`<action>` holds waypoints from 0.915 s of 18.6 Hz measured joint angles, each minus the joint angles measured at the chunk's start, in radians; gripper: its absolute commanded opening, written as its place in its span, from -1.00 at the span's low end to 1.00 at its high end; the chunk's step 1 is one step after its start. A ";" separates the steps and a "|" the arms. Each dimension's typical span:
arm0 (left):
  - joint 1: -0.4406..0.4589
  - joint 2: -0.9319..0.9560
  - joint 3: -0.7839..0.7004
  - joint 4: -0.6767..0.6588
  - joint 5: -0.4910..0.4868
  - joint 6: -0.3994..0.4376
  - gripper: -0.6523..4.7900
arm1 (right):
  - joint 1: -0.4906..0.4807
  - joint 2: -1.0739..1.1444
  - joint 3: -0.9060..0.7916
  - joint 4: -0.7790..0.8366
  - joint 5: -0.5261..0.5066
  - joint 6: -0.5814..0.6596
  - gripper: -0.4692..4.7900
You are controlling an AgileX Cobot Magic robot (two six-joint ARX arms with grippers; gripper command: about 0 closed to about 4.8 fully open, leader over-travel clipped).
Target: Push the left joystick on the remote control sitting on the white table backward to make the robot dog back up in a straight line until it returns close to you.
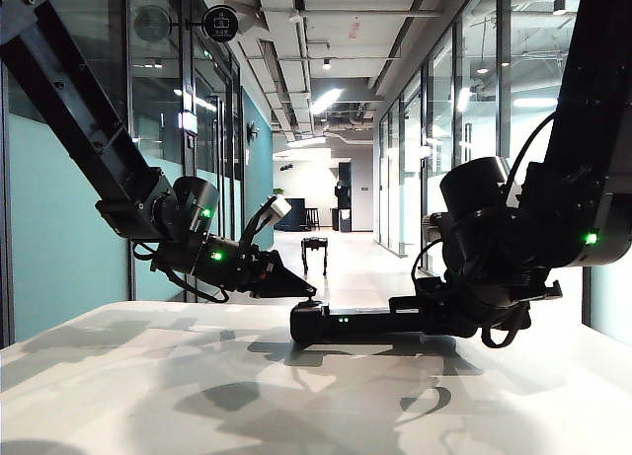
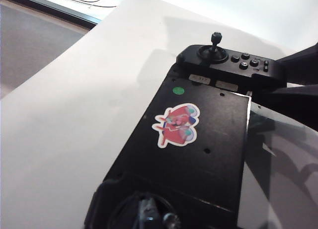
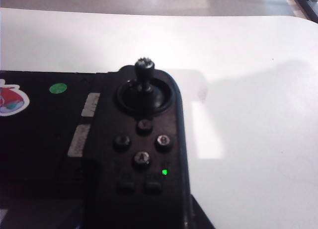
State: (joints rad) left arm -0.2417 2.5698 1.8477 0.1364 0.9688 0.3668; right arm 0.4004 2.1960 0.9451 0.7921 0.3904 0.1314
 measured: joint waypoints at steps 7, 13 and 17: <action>0.000 0.000 0.000 -0.005 0.001 0.000 -0.78 | 0.000 0.000 0.000 0.000 0.000 0.000 -0.05; 0.000 0.000 0.000 -0.027 0.001 0.023 -0.78 | 0.000 0.000 0.000 0.000 0.000 0.000 -0.05; 0.000 0.000 0.000 -0.027 0.001 0.023 -0.78 | 0.000 0.000 0.000 0.000 0.000 0.000 -0.05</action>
